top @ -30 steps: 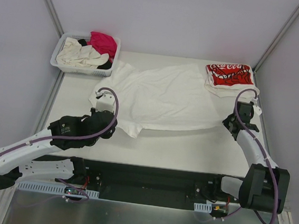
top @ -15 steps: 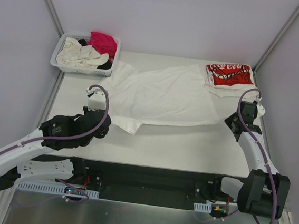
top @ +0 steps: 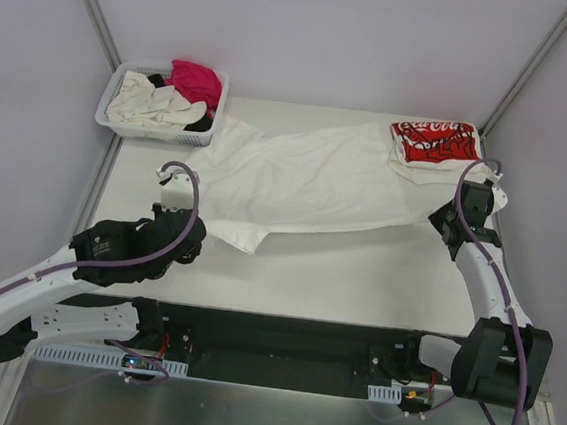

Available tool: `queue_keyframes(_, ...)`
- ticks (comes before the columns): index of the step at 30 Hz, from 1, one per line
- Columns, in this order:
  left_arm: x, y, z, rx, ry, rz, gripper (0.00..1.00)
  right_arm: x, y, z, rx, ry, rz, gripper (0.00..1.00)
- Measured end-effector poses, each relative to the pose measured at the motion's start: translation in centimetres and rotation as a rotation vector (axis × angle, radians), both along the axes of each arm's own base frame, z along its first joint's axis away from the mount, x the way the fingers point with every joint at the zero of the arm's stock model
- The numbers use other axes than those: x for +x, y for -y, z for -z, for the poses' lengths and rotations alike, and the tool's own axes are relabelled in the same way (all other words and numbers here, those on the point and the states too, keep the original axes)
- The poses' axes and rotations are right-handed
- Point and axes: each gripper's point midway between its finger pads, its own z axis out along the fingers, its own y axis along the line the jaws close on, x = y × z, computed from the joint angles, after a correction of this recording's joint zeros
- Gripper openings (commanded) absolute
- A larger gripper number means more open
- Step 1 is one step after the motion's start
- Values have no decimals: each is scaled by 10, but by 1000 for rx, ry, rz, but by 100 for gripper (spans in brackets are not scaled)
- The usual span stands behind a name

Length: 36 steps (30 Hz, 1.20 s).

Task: Fold and stack the t-shirts
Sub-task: Grap the side of the flattened tshirt closest away from the robot with both arms, then fold the flattened tshirt in 1/3 of the way

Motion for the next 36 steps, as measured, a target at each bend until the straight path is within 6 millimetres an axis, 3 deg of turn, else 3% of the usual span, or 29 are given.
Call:
queue_keyframes(11,0,-1,9,30,-18,-4,0,14,-1,-22,5,52,-5,1)
queue_keyframes(36,11,-4,7,106,23,-43,0,43,-5,-20,37,42,-21,1)
